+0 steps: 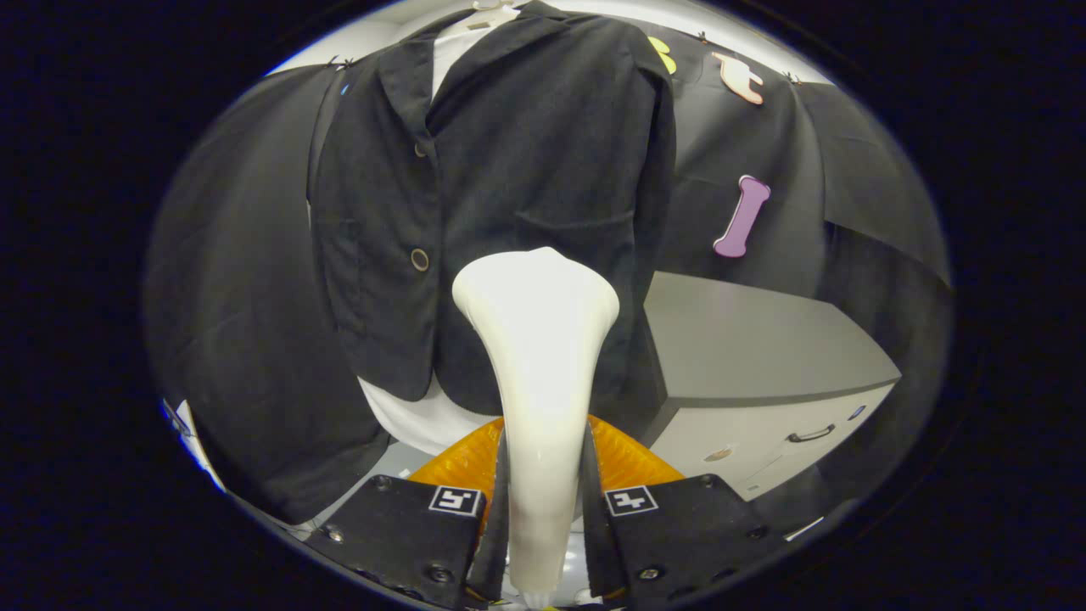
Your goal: Iron the clothes twice with a garment steamer, once on the left side and once on the right side.
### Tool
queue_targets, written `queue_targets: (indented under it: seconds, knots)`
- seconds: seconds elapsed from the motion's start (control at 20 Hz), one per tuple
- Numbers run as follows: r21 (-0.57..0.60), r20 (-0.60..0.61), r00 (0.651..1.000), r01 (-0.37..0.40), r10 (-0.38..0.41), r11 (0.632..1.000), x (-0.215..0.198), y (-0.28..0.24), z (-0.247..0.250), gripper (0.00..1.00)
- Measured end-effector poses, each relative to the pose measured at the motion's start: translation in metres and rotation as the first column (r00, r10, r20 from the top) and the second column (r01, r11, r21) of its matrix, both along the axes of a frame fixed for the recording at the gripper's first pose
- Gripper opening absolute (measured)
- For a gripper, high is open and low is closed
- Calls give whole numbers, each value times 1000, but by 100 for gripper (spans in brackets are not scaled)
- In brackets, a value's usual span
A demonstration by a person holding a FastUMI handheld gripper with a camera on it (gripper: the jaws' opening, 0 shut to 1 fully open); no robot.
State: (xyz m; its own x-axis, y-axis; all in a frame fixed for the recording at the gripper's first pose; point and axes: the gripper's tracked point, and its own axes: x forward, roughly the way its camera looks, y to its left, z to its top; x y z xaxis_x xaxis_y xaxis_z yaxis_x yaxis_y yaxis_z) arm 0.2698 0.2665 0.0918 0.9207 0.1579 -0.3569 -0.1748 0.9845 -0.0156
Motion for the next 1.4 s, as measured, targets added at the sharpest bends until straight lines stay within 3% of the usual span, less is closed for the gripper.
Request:
queue_targets:
  seconds: [0.5,0.75,1.1,1.4]
  knots:
    - [2,-141,990,-9,9,1000,10,4,-78,40]
    - [7,-170,985,2,-1,1000,11,2,-88,40]
    - [32,-108,994,29,-26,999,7,-9,-42,40]
    - [63,28,1000,3,-4,998,-11,0,60,40]
